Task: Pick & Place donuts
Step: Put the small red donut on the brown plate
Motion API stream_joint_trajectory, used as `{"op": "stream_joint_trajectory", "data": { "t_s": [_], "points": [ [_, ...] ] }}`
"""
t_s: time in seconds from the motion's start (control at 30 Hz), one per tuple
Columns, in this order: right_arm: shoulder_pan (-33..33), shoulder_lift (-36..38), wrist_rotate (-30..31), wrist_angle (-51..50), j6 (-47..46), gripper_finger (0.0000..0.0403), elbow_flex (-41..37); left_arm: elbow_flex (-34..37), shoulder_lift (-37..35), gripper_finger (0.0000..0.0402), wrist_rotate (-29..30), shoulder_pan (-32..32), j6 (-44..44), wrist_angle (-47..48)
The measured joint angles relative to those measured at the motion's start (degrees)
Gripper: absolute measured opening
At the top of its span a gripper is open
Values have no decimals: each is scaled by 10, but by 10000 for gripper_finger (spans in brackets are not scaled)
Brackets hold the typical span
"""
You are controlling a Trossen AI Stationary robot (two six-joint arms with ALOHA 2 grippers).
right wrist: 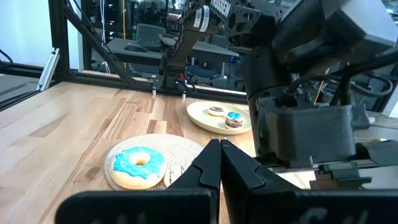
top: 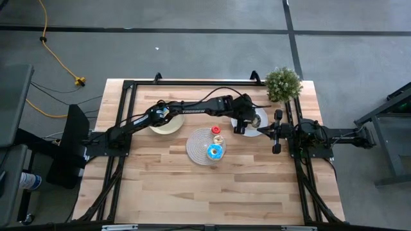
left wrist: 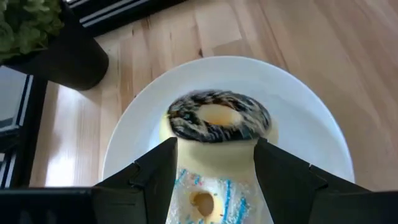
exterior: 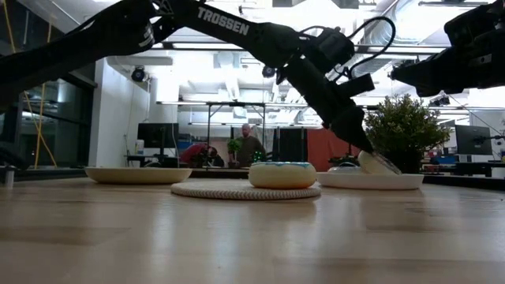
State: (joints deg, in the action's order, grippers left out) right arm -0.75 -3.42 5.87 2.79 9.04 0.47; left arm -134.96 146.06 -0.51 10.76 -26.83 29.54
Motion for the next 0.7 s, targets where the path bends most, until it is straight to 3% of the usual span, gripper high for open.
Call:
{"op": "stream_joint_trajectory", "data": {
  "t_s": [0.47, 0.7],
  "points": [
    [0, 0, 0, 0, 0, 0, 0, 0, -14, 202, 3, 1, 1, 16],
    [0, 0, 0, 0, 0, 0, 0, 0, -49, 202, -2, 9, 1, 81]
  ]
}}
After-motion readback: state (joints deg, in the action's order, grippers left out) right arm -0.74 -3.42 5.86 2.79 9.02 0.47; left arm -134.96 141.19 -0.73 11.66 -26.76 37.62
